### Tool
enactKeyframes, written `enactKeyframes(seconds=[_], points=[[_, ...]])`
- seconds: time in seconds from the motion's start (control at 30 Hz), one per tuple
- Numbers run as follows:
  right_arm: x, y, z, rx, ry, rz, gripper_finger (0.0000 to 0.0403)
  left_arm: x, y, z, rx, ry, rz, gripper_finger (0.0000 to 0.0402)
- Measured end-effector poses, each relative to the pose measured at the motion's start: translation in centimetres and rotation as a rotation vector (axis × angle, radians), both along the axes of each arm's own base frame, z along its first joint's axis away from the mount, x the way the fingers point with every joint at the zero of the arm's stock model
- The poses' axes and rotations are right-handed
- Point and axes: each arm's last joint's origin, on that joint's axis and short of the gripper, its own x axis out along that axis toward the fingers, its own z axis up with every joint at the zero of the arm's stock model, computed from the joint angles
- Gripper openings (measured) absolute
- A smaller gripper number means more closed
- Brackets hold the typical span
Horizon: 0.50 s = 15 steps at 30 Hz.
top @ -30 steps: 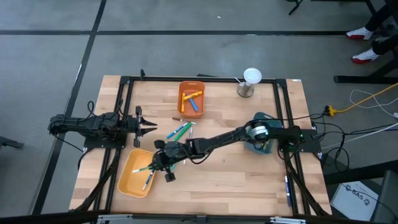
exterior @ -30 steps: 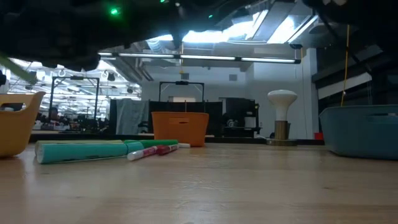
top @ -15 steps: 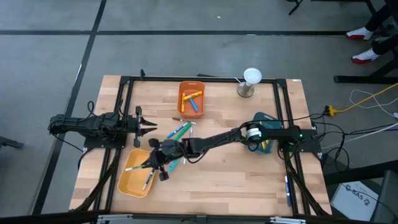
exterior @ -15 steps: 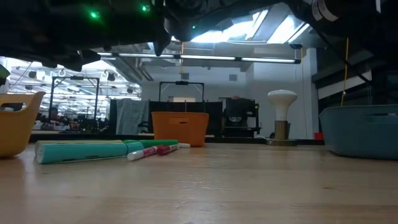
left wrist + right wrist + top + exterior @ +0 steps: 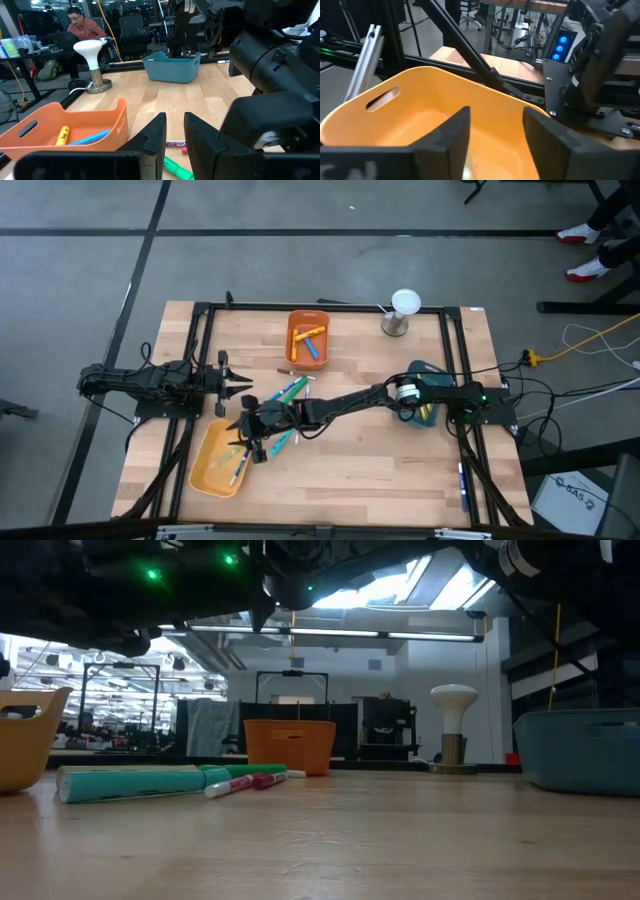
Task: Pick & Place Markers
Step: Put the light blue highlighter pen into the orange bin
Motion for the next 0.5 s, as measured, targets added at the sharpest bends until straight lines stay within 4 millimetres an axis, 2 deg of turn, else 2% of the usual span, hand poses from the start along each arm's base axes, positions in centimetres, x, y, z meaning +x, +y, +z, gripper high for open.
enactKeyframes(seconds=[0.13, 0.2, 0.33, 0.4, 0.5], points=[[0.0, 0.0, -0.1, 0.034, 0.023, -0.006, 0.0207, 0.0, 0.0, 0.0, 0.0, 0.0, 0.0, 0.0068], [-0.1, 0.0, -0.2, 0.041, 0.093, -0.012, 0.021, 0.0, 0.0, 0.0, 0.0, 0.0, 0.0, 0.0068], [-0.8, -0.1, 1.2, -0.013, 0.296, -0.019, 0.0211, 0.0, 0.0, 0.0, 0.0, 0.0, 0.0, 0.0064], [-1.5, -0.3, 2.2, -0.013, 0.327, -0.022, 0.0212, 0.0, 0.0, 0.0, 0.0, 0.0, 0.0, 0.0063], [-2.1, -0.2, 2.4, -0.006, 0.41, 0.008, 0.0212, 0.0, 0.0, 0.0, 0.0, 0.002, -0.001, 0.0064]])
